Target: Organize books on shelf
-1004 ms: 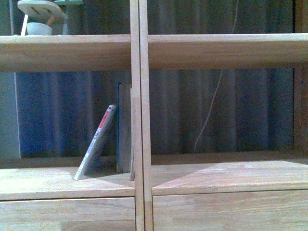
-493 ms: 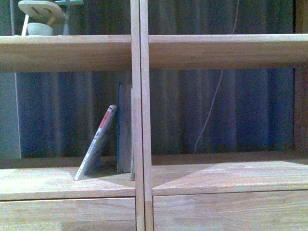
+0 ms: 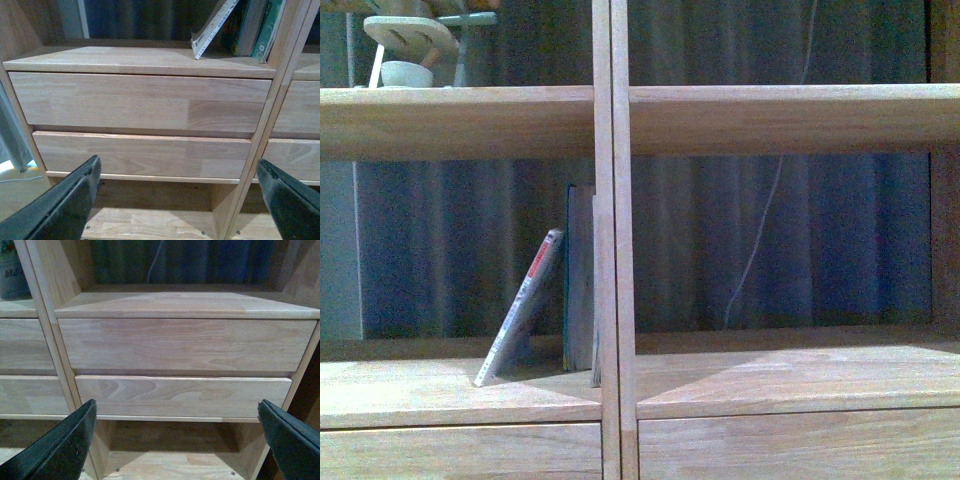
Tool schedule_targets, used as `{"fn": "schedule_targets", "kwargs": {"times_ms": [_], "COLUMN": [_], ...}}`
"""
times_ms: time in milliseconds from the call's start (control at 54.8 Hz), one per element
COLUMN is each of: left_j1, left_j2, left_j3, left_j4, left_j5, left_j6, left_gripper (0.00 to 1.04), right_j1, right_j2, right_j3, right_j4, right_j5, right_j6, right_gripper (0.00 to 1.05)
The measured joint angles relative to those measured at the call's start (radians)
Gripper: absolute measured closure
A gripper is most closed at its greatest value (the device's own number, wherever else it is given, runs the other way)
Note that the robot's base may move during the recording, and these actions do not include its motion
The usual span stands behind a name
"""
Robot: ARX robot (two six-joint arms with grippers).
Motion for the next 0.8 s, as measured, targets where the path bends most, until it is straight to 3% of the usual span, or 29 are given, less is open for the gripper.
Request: {"fn": "schedule_targets", "kwargs": {"times_ms": [803], "left_j1": [0.0], "left_j2": [0.0], "left_j3": [0.0], "left_j4": [0.0], "left_j5": [0.0], "left_j6": [0.0], "left_gripper": [0.07], "right_j1": [0.0], "right_j2": [0.0], "right_j3": [0.0], "right_j4": [0.0], "right_j5": [0.0], "right_j6": [0.0], "right_gripper": [0.07]}}
